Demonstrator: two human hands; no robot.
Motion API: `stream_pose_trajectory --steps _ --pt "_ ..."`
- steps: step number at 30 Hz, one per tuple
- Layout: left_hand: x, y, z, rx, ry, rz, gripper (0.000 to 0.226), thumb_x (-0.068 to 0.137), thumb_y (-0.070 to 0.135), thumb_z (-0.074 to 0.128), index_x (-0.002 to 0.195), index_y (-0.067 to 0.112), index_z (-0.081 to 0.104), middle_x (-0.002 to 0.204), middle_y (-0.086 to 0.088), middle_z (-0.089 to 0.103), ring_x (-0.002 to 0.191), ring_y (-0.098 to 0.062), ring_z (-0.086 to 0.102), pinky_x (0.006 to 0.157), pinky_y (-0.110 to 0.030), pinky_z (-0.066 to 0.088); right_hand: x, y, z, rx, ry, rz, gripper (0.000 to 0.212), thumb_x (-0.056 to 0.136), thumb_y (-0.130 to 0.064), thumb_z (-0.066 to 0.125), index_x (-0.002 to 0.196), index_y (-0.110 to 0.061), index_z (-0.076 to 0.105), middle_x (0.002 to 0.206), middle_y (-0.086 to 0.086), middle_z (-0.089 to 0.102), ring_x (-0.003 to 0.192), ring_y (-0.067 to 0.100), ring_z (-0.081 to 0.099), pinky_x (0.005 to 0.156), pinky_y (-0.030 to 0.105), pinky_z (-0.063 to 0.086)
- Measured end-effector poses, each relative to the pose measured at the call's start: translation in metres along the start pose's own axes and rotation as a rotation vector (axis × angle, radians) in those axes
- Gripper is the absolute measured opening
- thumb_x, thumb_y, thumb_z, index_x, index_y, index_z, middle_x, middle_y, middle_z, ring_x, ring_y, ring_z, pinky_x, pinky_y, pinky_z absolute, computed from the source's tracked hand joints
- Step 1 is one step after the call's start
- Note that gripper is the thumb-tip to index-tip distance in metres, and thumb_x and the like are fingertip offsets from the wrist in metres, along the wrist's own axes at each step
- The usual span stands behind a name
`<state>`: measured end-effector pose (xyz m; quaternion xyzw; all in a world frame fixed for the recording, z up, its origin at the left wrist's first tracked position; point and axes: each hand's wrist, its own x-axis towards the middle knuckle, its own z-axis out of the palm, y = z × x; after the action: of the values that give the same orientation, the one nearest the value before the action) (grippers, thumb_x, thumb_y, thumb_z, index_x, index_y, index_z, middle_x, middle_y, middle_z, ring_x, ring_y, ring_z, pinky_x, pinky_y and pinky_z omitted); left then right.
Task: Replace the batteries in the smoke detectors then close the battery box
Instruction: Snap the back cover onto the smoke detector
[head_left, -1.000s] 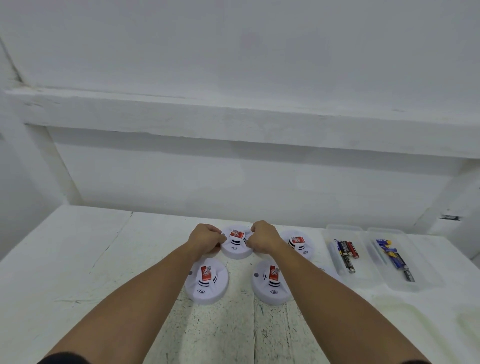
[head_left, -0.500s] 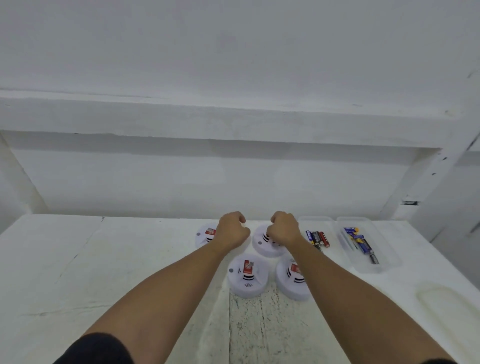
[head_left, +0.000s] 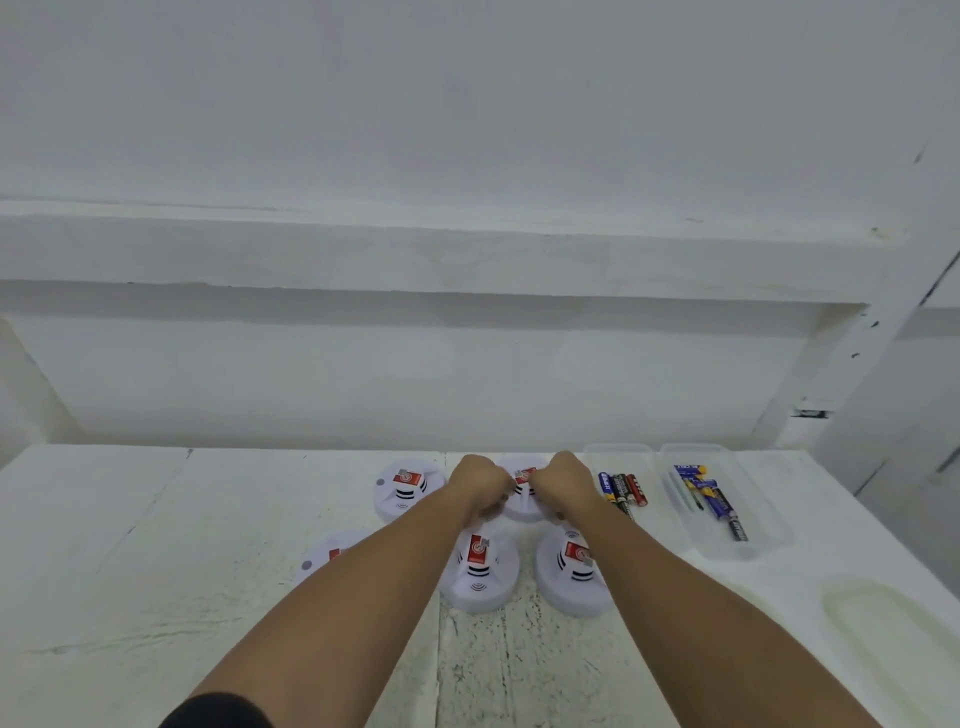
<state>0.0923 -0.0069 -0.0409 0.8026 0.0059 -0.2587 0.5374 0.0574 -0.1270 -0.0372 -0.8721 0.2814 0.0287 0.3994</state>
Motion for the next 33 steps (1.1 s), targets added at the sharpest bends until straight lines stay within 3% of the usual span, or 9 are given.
stream_pose_trajectory --steps 2,4,9,13,16,21,25,28,33 --pt "-0.001 0.002 -0.003 -0.172 0.018 -0.014 0.013 0.082 -0.001 0.059 0.074 0.008 0.054 0.076 -0.014 0.060 0.067 -0.026 0.058 0.066 -0.033 0.051 -0.004 -0.005 -0.002 0.120 0.022 -0.020 0.005 0.083 -0.006 0.051 0.083 -0.006 0.046 0.075 0.006 0.048 0.070 0.023 0.050 0.053 0.024 0.036" --pt "-0.003 0.002 -0.005 -0.331 0.066 -0.015 0.005 0.084 0.003 0.059 0.082 0.005 0.055 0.080 -0.017 0.060 0.067 -0.027 0.058 0.064 -0.032 0.048 -0.006 -0.009 -0.006 0.301 0.052 -0.027 0.020 0.083 -0.007 0.050 0.103 -0.008 0.051 0.094 0.010 0.055 0.086 0.027 0.055 0.064 0.030 0.043" --pt "-0.028 -0.001 -0.012 -0.497 0.134 0.098 0.036 0.082 0.031 0.067 0.097 0.000 0.055 0.093 -0.019 0.064 0.072 -0.027 0.061 0.064 -0.030 0.052 -0.028 -0.017 -0.017 0.595 0.130 -0.174 0.008 0.087 -0.019 0.058 0.081 -0.015 0.054 0.087 0.008 0.061 0.078 0.028 0.060 0.061 0.032 0.044" --pt "-0.077 0.003 -0.015 -0.477 0.183 0.256 0.026 0.087 0.025 0.068 0.108 0.010 0.062 0.089 -0.007 0.070 0.081 -0.018 0.067 0.070 -0.024 0.054 -0.061 -0.011 -0.029 0.714 0.144 -0.205 0.019 0.088 -0.027 0.064 0.081 -0.012 0.056 0.085 0.007 0.063 0.085 0.030 0.065 0.076 0.046 0.058" --pt "-0.117 -0.003 -0.017 -0.371 0.188 0.340 0.025 0.084 0.024 0.071 0.108 0.018 0.064 0.088 0.000 0.069 0.080 -0.011 0.066 0.063 -0.019 0.049 -0.094 0.005 -0.042 0.847 0.067 -0.203 0.020 0.089 -0.021 0.065 0.080 -0.006 0.055 0.086 0.011 0.060 0.084 0.026 0.065 0.071 0.042 0.060" --pt "-0.164 -0.054 -0.009 -0.365 0.066 0.468 0.033 0.074 0.013 0.081 0.103 0.019 0.068 0.101 -0.001 0.070 0.096 -0.017 0.068 0.079 -0.024 0.055 -0.144 0.049 -0.052 0.833 -0.070 -0.207 0.008 0.083 0.001 0.066 0.080 -0.004 0.060 0.076 0.007 0.060 0.077 0.020 0.057 0.072 0.040 0.055" --pt "-0.180 -0.104 0.012 -0.500 -0.048 0.420 0.048 0.050 0.009 0.087 0.093 0.007 0.067 0.111 -0.006 0.069 0.107 -0.024 0.066 0.087 -0.038 0.053 -0.169 0.085 -0.048 0.720 -0.136 -0.252 0.019 0.074 0.012 0.064 0.079 -0.007 0.066 0.083 0.005 0.068 0.076 0.014 0.060 0.068 0.023 0.046" --pt "-0.183 -0.133 0.026 -0.564 -0.089 0.350 0.050 0.035 -0.001 0.086 0.080 0.005 0.066 0.112 -0.006 0.066 0.104 -0.025 0.067 0.073 -0.034 0.057 -0.181 0.110 -0.039 0.565 -0.180 -0.294 0.025 0.072 0.013 0.062 0.078 -0.011 0.068 0.091 0.008 0.069 0.088 0.013 0.065 0.071 0.020 0.050" --pt "-0.188 -0.148 0.030 -0.364 -0.087 0.354 0.052 0.038 -0.019 0.084 0.081 0.005 0.067 0.114 -0.004 0.066 0.106 -0.021 0.066 0.087 -0.036 0.056 -0.196 0.138 -0.026 0.438 -0.188 -0.356 0.024 0.061 -0.003 0.060 0.076 -0.018 0.069 0.101 0.001 0.057 0.102 0.012 0.060 0.083 0.024 0.053"
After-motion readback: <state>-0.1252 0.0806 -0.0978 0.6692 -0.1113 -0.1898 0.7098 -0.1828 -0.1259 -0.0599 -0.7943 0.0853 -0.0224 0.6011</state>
